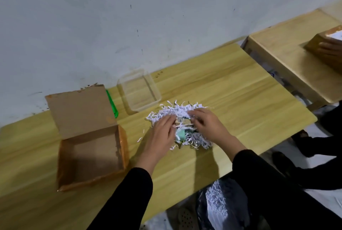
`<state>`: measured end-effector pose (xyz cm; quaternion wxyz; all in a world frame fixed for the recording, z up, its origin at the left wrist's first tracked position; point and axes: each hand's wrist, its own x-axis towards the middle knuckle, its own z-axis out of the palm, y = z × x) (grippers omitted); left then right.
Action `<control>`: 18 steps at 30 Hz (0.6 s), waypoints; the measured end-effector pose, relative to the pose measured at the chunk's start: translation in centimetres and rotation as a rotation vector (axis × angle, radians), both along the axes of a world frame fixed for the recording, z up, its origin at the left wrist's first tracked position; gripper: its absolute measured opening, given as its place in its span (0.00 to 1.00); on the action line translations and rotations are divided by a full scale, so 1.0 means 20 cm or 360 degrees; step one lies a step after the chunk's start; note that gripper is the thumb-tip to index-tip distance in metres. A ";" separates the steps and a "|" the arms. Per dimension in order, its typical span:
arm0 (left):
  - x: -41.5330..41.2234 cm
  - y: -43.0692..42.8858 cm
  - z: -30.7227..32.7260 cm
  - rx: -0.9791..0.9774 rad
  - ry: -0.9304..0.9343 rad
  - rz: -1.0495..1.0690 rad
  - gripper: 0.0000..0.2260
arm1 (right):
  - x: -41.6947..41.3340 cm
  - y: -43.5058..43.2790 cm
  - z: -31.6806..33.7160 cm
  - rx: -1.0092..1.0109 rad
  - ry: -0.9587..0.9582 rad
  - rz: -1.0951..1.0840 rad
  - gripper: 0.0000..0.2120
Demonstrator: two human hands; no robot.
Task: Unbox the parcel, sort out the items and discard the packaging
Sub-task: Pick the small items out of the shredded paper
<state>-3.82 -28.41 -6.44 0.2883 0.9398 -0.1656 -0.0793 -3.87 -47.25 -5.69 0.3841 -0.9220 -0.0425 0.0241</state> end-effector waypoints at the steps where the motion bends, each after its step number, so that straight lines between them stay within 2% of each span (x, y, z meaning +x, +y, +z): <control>1: 0.01 0.02 -0.01 -0.0030 0.0017 0.0052 0.18 | -0.01 -0.05 0.00 0.0016 0.0071 -0.0092 0.13; 3: 0.03 0.05 0.00 -0.0157 0.0100 0.0257 0.17 | -0.02 -0.14 0.00 0.0006 0.0174 -0.0197 0.12; 5: 0.04 0.05 0.03 -0.0370 0.0143 0.0619 0.13 | -0.04 -0.20 0.00 -0.0037 0.0127 -0.0261 0.11; 7: 0.03 0.03 0.05 -0.0516 -0.0036 0.0869 0.11 | -0.05 -0.20 0.02 -0.0046 -0.0013 -0.0295 0.10; 8: 0.02 0.02 0.06 -0.0551 -0.0159 0.0872 0.10 | -0.06 -0.18 0.04 -0.0032 -0.0079 -0.0283 0.10; 10: -0.02 -0.01 0.07 -0.0536 -0.0252 0.0608 0.11 | -0.06 -0.11 0.07 -0.0003 -0.0155 -0.0148 0.11; 13: -0.07 -0.03 0.00 -0.0083 -0.0107 0.0093 0.17 | -0.05 -0.02 0.02 -0.0155 -0.0157 0.0213 0.13; 15: -0.06 0.00 -0.05 0.0061 -0.0093 0.0029 0.20 | -0.03 -0.01 -0.02 -0.0211 -0.0108 0.0218 0.16; 18: 0.01 0.04 -0.05 -0.0052 -0.0013 0.0111 0.17 | 0.01 -0.06 0.00 -0.0108 -0.0019 0.0078 0.15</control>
